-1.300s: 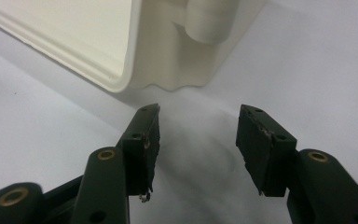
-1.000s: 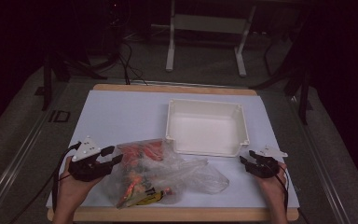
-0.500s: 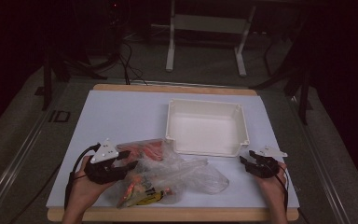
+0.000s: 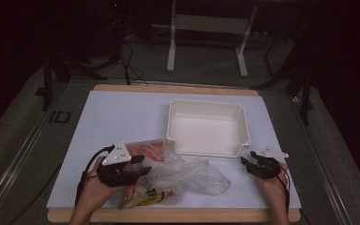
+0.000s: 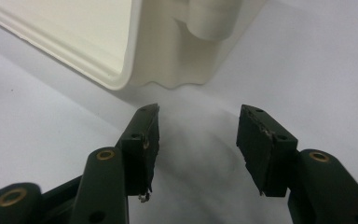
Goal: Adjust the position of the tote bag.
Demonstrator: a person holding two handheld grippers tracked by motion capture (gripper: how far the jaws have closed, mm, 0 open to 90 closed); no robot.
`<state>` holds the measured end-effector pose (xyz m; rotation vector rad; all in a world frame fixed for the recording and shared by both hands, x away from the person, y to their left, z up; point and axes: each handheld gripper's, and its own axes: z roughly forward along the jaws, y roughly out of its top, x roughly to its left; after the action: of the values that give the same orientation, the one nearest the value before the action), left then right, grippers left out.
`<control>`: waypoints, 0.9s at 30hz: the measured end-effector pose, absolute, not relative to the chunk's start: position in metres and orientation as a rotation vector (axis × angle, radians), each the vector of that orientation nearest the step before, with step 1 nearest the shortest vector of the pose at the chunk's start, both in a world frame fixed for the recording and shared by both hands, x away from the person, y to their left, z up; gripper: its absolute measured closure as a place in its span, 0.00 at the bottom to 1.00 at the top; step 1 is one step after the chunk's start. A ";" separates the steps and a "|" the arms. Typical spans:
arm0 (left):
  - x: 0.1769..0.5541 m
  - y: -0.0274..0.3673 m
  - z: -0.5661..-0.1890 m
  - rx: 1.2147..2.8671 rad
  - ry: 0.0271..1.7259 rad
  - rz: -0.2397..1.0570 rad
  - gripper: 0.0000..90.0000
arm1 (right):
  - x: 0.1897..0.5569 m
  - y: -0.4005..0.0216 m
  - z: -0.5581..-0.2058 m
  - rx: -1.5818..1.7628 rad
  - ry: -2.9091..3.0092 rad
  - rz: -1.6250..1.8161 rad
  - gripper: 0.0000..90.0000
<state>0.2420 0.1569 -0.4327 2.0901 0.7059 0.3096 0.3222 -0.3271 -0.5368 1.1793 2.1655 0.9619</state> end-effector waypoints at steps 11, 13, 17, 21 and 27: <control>0.241 0.138 -0.430 2.117 0.621 0.266 0.60 | 0.322 -0.327 -0.537 1.178 2.166 0.954 0.54; 0.242 0.134 -0.431 2.125 0.606 0.254 0.61 | 0.322 -0.326 -0.537 1.178 2.165 0.953 0.54; 0.241 0.127 -0.434 2.150 0.578 0.233 0.61 | 0.322 -0.326 -0.537 1.177 2.165 0.950 0.54; 0.240 0.123 -0.437 2.178 0.568 0.228 0.66 | 0.322 -0.326 -0.537 1.174 2.169 0.946 0.54; 0.235 0.126 -0.440 2.209 0.558 0.261 0.95 | 0.322 -0.326 -0.537 1.174 2.167 0.945 0.54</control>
<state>0.2352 0.1255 -0.4397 2.2089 0.5578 0.2612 0.3223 -0.3258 -0.5372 1.1745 2.1671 0.9447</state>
